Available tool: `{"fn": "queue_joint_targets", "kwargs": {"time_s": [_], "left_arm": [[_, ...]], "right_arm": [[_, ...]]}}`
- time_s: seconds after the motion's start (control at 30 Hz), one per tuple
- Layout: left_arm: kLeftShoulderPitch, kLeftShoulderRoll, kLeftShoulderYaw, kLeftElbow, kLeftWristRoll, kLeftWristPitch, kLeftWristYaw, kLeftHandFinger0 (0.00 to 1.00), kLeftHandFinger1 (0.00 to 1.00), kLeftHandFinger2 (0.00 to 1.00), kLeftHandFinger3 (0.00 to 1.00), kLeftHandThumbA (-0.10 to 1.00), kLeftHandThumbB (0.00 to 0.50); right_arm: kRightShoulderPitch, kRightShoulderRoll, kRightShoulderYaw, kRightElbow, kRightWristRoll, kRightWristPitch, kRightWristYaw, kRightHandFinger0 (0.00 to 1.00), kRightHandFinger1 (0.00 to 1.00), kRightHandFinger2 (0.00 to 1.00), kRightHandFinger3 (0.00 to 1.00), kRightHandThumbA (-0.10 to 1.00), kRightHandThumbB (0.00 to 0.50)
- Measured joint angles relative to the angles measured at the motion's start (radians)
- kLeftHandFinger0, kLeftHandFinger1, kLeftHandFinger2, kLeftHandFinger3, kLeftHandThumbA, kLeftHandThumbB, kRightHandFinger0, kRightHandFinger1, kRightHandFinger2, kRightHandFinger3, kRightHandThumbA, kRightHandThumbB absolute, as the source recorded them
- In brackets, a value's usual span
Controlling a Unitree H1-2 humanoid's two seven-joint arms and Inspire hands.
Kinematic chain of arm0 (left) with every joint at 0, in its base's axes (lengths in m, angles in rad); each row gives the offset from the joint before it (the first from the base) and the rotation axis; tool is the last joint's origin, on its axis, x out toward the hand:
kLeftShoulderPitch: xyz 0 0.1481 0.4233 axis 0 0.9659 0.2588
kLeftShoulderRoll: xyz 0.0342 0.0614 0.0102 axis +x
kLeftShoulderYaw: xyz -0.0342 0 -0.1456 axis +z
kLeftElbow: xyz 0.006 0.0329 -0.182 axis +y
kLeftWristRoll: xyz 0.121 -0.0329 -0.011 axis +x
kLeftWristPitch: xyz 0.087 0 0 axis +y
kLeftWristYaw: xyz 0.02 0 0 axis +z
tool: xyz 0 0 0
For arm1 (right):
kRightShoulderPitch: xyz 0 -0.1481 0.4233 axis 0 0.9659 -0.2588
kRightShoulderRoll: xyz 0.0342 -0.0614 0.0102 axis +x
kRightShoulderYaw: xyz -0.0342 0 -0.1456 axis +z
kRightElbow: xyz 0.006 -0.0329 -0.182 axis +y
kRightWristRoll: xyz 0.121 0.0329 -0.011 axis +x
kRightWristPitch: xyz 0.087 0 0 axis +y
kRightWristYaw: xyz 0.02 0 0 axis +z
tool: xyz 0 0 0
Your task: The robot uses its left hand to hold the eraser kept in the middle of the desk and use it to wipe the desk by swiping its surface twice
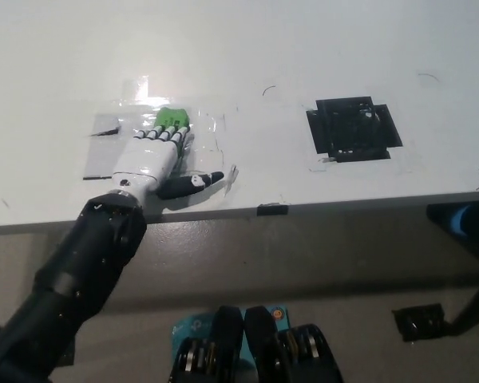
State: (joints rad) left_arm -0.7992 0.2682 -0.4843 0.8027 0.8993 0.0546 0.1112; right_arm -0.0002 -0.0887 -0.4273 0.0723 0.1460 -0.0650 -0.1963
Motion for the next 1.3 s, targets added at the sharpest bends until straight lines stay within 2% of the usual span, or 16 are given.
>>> {"fn": "queue_joint_targets", "kwargs": {"time_s": [0.03,0.07,0.13,0.23,0.27,0.47,0.57,0.73,0.8,0.83,1.03,1.1,1.13,1.2,1.3], "left_arm": [[-0.003,-0.006,0.003,0.012,-0.006,-0.002,0.009,1.0,1.0,1.0,1.0,1.0,0.495],[-0.004,-0.011,0.005,0.018,-0.011,-0.002,0.014,1.0,1.0,1.0,1.0,1.0,0.479],[-0.005,-0.014,0.006,0.026,-0.018,-0.002,0.023,1.0,1.0,1.0,1.0,1.0,0.479],[-0.009,-0.014,-0.003,0.037,-0.021,0.002,0.028,1.0,1.0,1.0,1.0,1.0,0.5],[-0.011,-0.012,-0.015,0.039,-0.017,0.008,0.027,1.0,1.0,1.0,1.0,1.0,0.5],[-0.038,-0.002,-0.091,0.071,0.018,0.051,0.021,1.0,1.0,1.0,1.0,1.0,0.5],[-0.051,-0.001,-0.12,0.083,0.031,0.076,0.015,1.0,1.0,1.0,1.0,1.0,0.5],[-0.061,0.004,-0.171,0.084,0.059,0.111,0.005,1.0,1.0,1.0,1.0,1.0,0.5],[-0.068,0.005,-0.189,0.084,0.07,0.12,-0.003,1.0,1.0,1.0,1.0,1.0,0.5],[-0.073,0.005,-0.199,0.086,0.073,0.124,-0.007,1.0,1.0,1.0,1.0,1.0,0.5],[-0.086,0.0,-0.217,0.096,0.078,0.142,-0.026,1.0,1.0,1.0,1.0,1.0,0.5],[-0.086,-0.014,-0.214,0.1,0.075,0.149,-0.03,1.0,1.0,1.0,1.0,1.0,0.5],[-0.086,-0.019,-0.21,0.102,0.072,0.154,-0.03,1.0,1.0,1.0,1.0,1.0,0.5],[-0.087,-0.029,-0.2,0.108,0.067,0.159,-0.03,1.0,1.0,1.0,1.0,1.0,0.5],[-0.088,-0.054,-0.172,0.12,0.055,0.166,-0.03,1.0,1.0,1.0,1.0,1.0,0.5]], "right_arm": [[-0.002,0.0,0.0,0.001,-0.001,-0.001,-0.003,1.0,1.0,1.0,1.0,1.0,0.284],[-0.006,0.0,0.0,0.002,-0.002,-0.002,-0.005,1.0,1.0,1.0,1.0,1.0,0.306],[-0.012,0.0,-0.001,0.002,-0.002,-0.005,-0.008,1.0,1.0,1.0,1.0,1.0,0.308],[-0.018,0.0,-0.005,0.002,-0.002,-0.009,-0.016,1.0,1.0,1.0,1.0,1.0,0.317],[-0.019,0.0,-0.006,0.002,-0.002,-0.01,-0.019,1.0,1.0,1.0,1.0,1.0,0.296],[-0.019,0.0,-0.009,0.001,-0.002,-0.014,-0.029,1.0,1.0,1.0,1.0,1.0,0.265],[-0.019,0.0,-0.009,0.001,-0.001,-0.018,-0.034,1.0,1.0,1.0,1.0,1.0,0.273],[-0.019,0.0,-0.009,-0.005,-0.001,-0.018,-0.04,1.0,1.0,1.0,1.0,1.0,0.251],[-0.019,0.0,-0.009,-0.007,-0.002,-0.018,-0.041,1.0,1.0,1.0,1.0,1.0,0.293],[-0.019,0.0,-0.009,-0.007,-0.002,-0.018,-0.041,1.0,1.0,1.0,1.0,1.0,0.295],[-0.023,-0.001,-0.003,-0.015,-0.009,-0.019,-0.042,1.0,1.0,1.0,1.0,1.0,0.229],[-0.024,-0.001,0.002,-0.023,-0.01,-0.019,-0.042,1.0,1.0,1.0,1.0,1.0,0.241],[-0.025,-0.001,0.005,-0.028,-0.011,-0.019,-0.041,1.0,1.0,1.0,1.0,1.0,0.277],[-0.029,-0.001,0.01,-0.034,-0.011,-0.019,-0.041,1.0,1.0,1.0,1.0,1.0,0.291],[-0.04,-0.001,0.019,-0.039,-0.011,-0.018,-0.041,1.0,1.0,1.0,1.0,1.0,0.281]]}}
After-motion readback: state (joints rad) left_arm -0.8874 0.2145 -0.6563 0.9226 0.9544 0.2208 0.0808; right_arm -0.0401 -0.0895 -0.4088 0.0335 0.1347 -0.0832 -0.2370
